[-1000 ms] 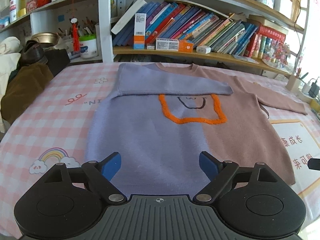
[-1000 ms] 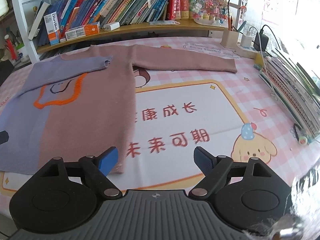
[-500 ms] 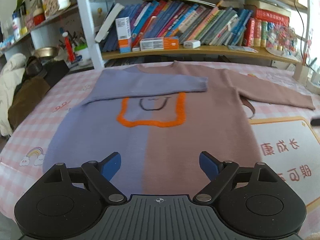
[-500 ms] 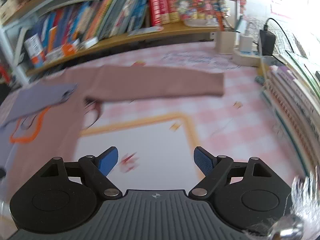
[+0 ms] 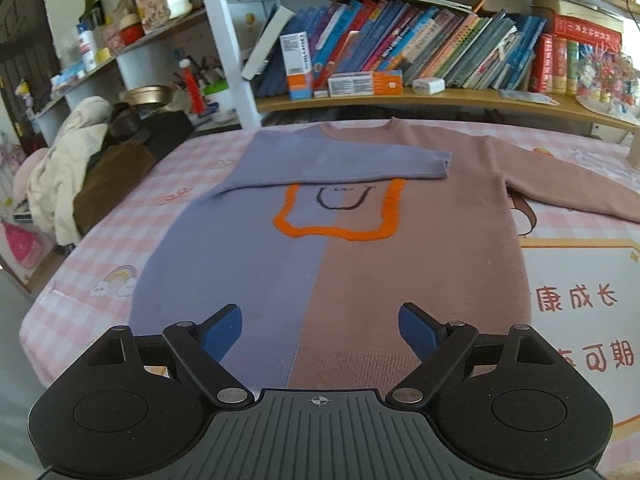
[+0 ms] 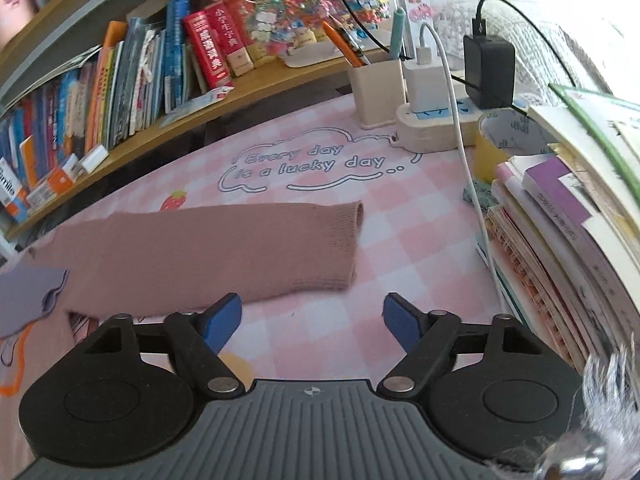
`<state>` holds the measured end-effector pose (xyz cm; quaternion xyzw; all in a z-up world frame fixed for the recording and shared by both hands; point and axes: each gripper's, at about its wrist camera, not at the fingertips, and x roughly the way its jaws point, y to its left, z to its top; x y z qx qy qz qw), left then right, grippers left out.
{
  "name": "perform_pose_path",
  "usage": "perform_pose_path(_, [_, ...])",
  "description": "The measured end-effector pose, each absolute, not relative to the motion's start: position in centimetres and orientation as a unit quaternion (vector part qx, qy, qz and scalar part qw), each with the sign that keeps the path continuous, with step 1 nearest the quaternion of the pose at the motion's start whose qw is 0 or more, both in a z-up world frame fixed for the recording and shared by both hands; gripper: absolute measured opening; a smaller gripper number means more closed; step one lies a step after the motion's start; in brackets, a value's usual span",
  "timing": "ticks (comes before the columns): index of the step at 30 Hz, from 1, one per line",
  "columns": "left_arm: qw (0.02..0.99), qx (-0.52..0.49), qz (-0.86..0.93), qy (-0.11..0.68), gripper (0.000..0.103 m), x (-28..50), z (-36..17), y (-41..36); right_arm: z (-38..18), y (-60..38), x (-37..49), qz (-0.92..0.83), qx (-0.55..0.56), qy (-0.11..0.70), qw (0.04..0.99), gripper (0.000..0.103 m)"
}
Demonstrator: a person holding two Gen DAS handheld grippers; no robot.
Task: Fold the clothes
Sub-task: 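Reach the right tool to the pink sleeve cuff and grasp it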
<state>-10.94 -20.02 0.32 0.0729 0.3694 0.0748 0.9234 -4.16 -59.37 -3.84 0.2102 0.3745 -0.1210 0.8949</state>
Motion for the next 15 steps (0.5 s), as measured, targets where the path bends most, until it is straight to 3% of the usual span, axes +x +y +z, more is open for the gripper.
perform_pose_path(2, [0.922, 0.073, 0.082, 0.373, 0.088, -11.1, 0.3, -20.0, -4.3, -59.7, -3.7, -0.12, 0.217, 0.377, 0.893, 0.052])
perform_pose_path(6, [0.918, 0.071, 0.092, 0.38, 0.088, -11.3, 0.3, -19.7, -4.7, -59.9, -2.9, -0.12, 0.226, 0.37, 0.893, 0.045])
perform_pose_path(15, [0.913, 0.072, 0.099, 0.39, 0.088, -11.6, 0.2, -19.5, -5.4, -58.9, -0.8, -0.081, 0.307, 0.348, 0.882, 0.04])
